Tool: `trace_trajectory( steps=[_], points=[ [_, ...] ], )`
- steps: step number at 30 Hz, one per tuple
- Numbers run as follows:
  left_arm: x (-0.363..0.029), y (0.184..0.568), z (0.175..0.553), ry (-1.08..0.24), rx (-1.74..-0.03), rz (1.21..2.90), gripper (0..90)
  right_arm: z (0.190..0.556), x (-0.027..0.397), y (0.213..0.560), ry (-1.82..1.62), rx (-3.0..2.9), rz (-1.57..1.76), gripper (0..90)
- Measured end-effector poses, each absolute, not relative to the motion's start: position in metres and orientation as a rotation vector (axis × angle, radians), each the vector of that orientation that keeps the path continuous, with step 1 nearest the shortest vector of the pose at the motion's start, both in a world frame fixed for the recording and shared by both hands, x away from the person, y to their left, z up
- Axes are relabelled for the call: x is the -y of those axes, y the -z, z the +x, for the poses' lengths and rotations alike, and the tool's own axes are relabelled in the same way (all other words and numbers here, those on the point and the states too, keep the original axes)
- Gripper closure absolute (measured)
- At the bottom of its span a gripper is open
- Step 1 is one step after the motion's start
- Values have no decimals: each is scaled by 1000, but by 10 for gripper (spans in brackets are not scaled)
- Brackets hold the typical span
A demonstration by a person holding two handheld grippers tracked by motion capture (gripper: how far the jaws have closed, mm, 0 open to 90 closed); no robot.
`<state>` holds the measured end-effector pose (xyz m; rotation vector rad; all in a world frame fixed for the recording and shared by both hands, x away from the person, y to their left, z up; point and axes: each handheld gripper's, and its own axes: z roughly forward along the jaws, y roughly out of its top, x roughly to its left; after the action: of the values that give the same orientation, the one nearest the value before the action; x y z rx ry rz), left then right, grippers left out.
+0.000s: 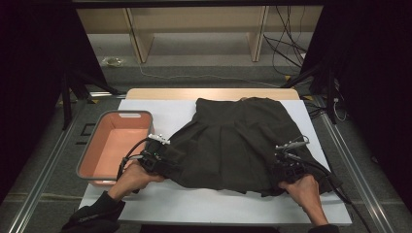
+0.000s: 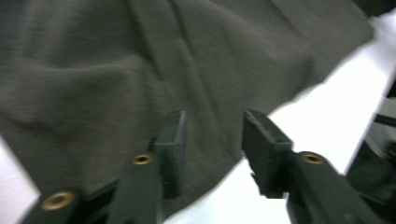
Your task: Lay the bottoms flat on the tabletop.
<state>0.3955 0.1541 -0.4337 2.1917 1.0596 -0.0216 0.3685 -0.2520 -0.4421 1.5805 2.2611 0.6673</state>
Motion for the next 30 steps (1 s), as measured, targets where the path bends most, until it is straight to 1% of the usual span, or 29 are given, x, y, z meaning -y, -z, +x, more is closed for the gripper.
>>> trace_trajectory(
  steps=[3,7,10,12,14,16,18,19,20,22,24,26,28,30],
  points=[
    [-148,438,399,-4,-1102,2202,471,373,255,449,-673,-2277,1647,642],
    [-139,446,406,-33,-1150,2236,398,374,250,455,-653,-2303,1631,678],
    [-133,454,408,-61,-1182,2265,361,374,248,458,-611,-2311,1619,797],
    [-129,460,409,-50,-1191,2295,367,374,247,459,-605,-2320,1615,863],
    [-127,465,410,-34,-1190,2324,412,373,246,458,-604,-2328,1610,884],
    [-125,471,409,-28,-1180,2361,515,372,247,457,-622,-2336,1621,890],
    [-124,473,407,-38,-1162,2376,599,370,247,456,-634,-2349,1624,895],
    [-124,473,407,-26,-1163,2375,661,369,247,456,-646,-2360,1630,895],
    [-124,474,407,-22,-1160,2374,696,368,246,456,-656,-2369,1627,896],
    [-123,475,406,-53,-1142,2383,797,365,244,455,-669,-2379,1624,895],
    [-122,477,406,-36,-1144,2368,879,365,246,453,-678,-2370,1629,888],
    [-121,476,406,-47,-1127,2377,889,365,248,451,-697,-2351,1637,861],
    [-120,478,406,-30,-1123,2362,893,365,251,447,-741,-2327,1643,756],
    [-118,478,405,-22,-1125,2345,894,366,257,440,-786,-2286,1645,695]
  ],
)
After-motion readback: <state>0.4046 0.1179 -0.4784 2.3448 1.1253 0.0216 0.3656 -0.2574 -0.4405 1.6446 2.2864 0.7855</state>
